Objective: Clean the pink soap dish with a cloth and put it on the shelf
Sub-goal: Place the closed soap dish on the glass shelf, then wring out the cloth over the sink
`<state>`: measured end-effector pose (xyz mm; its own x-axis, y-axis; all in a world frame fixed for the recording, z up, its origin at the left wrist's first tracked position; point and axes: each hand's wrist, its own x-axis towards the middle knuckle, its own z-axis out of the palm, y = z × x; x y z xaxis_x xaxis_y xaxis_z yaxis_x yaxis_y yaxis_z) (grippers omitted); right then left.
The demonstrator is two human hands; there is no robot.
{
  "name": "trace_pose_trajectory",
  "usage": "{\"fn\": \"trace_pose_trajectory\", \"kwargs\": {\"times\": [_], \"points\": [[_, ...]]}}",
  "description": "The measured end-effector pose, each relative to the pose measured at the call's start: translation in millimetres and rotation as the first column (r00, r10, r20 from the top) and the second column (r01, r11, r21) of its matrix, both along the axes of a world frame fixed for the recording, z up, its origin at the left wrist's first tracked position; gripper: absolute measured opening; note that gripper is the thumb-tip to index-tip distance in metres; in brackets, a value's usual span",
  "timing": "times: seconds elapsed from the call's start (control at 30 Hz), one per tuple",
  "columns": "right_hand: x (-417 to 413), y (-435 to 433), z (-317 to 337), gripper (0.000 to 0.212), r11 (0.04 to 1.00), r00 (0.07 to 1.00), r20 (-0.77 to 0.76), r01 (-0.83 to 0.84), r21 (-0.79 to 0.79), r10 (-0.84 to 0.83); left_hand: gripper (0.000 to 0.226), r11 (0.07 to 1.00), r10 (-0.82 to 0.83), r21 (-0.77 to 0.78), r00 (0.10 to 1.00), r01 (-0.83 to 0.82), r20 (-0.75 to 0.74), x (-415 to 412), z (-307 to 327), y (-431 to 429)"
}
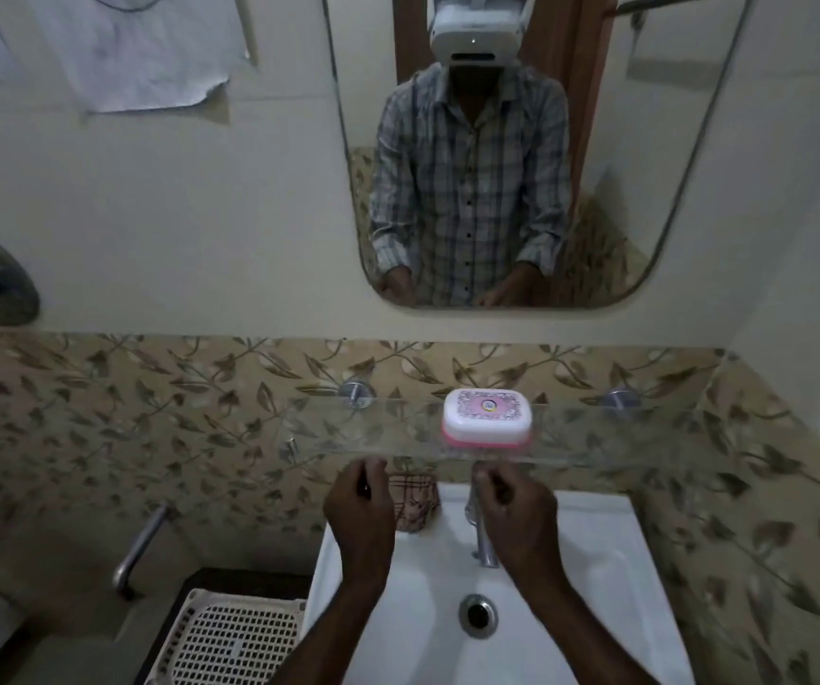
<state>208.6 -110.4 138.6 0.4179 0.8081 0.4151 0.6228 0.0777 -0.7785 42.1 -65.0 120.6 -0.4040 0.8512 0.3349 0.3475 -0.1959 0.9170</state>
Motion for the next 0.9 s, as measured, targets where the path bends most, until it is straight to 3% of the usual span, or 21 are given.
{"fn": "trace_pose_trajectory", "kwargs": {"times": [0.1,0.2,0.4,0.47,0.53,0.6,0.67,0.73,0.83,0.9], "points": [[-35.2,-0.8,-57.1,0.013,0.964,0.99,-0.035,-0.139,-0.227,0.135,0.029,0.961,0.01,-0.277,0.998,-0.027,-0.065,-15.8,-67.2,5.8],[-58.2,-3.1,-113.7,0.011,0.839,0.977,-0.124,-0.212,-0.501,0.174,0.025,0.839,-0.128,-0.545,0.971,-0.003,-0.202,-26.1,-114.8,29.1],[-76.7,-32.9,-181.0,0.025,0.78,0.964,-0.259,-0.205,-0.591,0.057,0.041,0.742,-0.35,-0.67,0.871,0.035,-0.343,-8.9,-149.4,94.7],[-71.6,-41.2,-192.0,0.027,0.747,0.964,-0.261,-0.203,-0.634,0.04,0.037,0.702,-0.333,-0.712,0.873,-0.023,-0.357,2.6,-147.8,107.2],[-65.8,-35.1,-195.8,0.019,0.727,0.958,-0.287,-0.202,-0.657,0.006,0.034,0.636,-0.281,-0.772,0.93,-0.004,-0.236,8.4,-145.8,116.5],[-61.7,-18.2,-191.7,0.015,0.732,0.945,-0.326,-0.201,-0.651,-0.03,0.033,0.588,-0.266,-0.782,0.963,0.204,0.051,6.2,-140.8,123.2],[-59.8,2.9,-181.7,0.019,0.754,0.908,-0.411,-0.217,-0.62,-0.076,0.028,0.56,-0.301,-0.697,0.894,0.447,0.332,0.0,-129.9,120.2],[-59.3,23.6,-167.1,0.019,0.785,0.768,-0.625,-0.297,-0.544,-0.142,0.026,0.497,-0.365,-0.647,0.816,0.578,0.448,-8.7,-115.4,112.7],[-53.3,47.9,-153.0,0.038,0.842,0.315,-0.941,-0.467,-0.271,-0.128,0.031,0.387,-0.472,-0.581,0.695,0.716,0.542,-20.6,-101.8,98.6],[-47.6,54.2,-142.7,0.045,0.837,0.056,-0.997,-0.542,-0.07,-0.047,0.036,0.361,-0.478,-0.531,0.641,0.767,0.601,-29.9,-96.1,87.5]]}}
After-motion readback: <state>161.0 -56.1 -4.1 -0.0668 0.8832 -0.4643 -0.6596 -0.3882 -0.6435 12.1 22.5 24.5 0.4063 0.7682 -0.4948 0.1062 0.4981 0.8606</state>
